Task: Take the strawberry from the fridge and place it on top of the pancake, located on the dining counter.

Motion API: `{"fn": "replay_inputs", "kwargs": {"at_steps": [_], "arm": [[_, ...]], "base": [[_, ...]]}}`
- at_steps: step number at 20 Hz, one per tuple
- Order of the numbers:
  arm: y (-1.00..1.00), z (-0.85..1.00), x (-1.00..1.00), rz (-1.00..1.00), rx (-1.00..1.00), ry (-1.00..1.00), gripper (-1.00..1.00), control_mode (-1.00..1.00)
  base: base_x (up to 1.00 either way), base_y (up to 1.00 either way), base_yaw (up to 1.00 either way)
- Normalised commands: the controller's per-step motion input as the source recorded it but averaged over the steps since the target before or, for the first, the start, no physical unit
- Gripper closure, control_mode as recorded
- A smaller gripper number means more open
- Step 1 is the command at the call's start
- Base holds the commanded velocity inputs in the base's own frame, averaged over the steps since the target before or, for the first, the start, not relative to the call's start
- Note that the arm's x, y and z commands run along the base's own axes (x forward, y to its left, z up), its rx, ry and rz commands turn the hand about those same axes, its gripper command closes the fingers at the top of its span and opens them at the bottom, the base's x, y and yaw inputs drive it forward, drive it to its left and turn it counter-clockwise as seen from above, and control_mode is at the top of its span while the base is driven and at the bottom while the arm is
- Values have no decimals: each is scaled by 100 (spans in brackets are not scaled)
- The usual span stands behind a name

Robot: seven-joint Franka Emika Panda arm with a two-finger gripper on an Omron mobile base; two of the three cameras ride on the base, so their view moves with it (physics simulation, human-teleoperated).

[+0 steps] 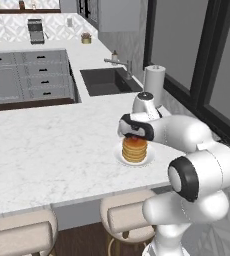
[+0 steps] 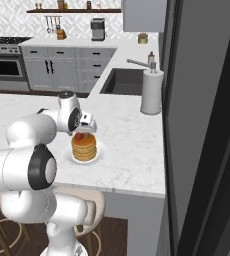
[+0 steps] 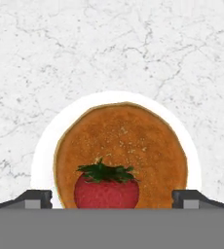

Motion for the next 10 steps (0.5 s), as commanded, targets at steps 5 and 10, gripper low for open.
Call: {"fn": "replay_inputs", "kwargs": {"at_steps": [5,10], "arm": [[0,73,-38,0,0,-1,-100,-100],[0,55,-59,0,0,-4,-100,-100]], "base": [[0,0,0],[0,0,0]]}}
